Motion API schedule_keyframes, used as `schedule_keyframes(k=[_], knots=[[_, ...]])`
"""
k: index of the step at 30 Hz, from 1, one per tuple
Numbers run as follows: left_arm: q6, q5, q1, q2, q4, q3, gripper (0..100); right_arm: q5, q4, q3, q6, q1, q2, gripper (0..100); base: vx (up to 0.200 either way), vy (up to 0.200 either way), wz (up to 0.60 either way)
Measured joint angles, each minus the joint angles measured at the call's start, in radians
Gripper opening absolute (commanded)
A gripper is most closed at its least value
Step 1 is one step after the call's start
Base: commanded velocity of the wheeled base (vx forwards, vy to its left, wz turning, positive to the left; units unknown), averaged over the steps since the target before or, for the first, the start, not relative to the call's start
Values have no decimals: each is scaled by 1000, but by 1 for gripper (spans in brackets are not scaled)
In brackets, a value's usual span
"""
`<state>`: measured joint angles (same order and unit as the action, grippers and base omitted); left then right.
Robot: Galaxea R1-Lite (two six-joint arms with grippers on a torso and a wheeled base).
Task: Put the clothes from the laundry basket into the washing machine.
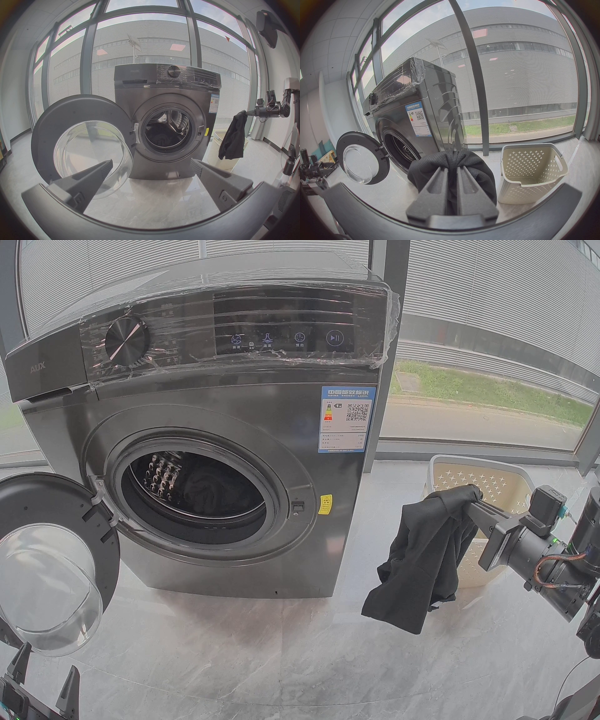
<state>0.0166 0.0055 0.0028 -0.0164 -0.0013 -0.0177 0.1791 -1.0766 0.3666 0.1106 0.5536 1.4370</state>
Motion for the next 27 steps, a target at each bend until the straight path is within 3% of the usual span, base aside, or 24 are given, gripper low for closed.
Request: schedule_keyframes(k=[27], knots=[[3, 0, 0, 0, 0, 0, 100, 0, 0, -7, 0, 0, 3, 0, 0, 200, 0]])
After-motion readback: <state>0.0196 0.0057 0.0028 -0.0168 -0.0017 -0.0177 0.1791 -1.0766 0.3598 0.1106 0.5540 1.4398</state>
